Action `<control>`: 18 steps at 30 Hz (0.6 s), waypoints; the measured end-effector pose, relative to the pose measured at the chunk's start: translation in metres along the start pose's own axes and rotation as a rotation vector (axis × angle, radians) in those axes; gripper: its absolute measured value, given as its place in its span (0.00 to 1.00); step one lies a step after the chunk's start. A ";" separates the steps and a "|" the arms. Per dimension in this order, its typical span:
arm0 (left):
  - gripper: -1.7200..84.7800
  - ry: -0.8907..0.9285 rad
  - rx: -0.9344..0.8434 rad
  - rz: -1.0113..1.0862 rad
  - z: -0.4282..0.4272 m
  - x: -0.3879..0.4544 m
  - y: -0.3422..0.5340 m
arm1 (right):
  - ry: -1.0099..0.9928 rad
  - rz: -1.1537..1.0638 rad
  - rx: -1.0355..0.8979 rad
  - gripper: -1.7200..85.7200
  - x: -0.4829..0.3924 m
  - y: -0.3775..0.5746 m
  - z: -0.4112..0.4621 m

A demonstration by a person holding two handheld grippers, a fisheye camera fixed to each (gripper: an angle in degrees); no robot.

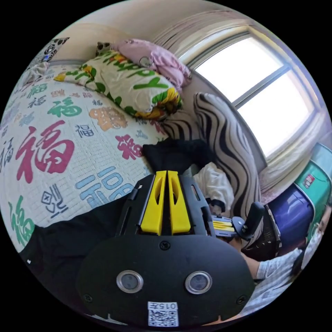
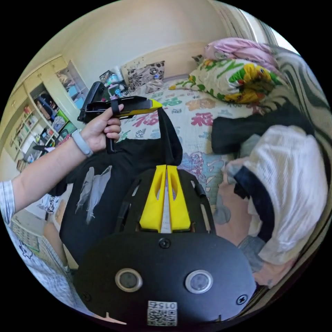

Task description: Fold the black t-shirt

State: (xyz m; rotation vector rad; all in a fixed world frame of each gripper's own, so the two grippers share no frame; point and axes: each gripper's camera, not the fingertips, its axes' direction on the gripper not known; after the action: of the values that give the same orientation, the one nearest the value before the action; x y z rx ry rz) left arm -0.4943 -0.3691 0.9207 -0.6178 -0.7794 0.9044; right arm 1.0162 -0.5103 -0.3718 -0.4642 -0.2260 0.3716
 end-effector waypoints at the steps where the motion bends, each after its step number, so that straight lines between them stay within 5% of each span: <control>1: 0.01 0.007 0.019 0.011 -0.015 -0.001 0.005 | 0.017 -0.050 0.014 0.02 -0.018 -0.003 -0.004; 8: 0.01 -0.056 0.172 -0.047 -0.174 -0.052 0.120 | 0.027 -0.450 -0.061 0.02 -0.151 -0.004 0.019; 18: 0.02 -0.105 0.241 -0.450 -0.248 -0.134 0.280 | 0.007 -0.616 -0.403 0.03 -0.233 0.043 0.134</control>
State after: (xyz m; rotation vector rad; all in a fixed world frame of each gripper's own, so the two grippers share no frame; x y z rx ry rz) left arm -0.4727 -0.3846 0.5240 -0.1704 -0.8449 0.6044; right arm 0.7522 -0.5146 -0.3057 -0.7609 -0.4250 -0.2862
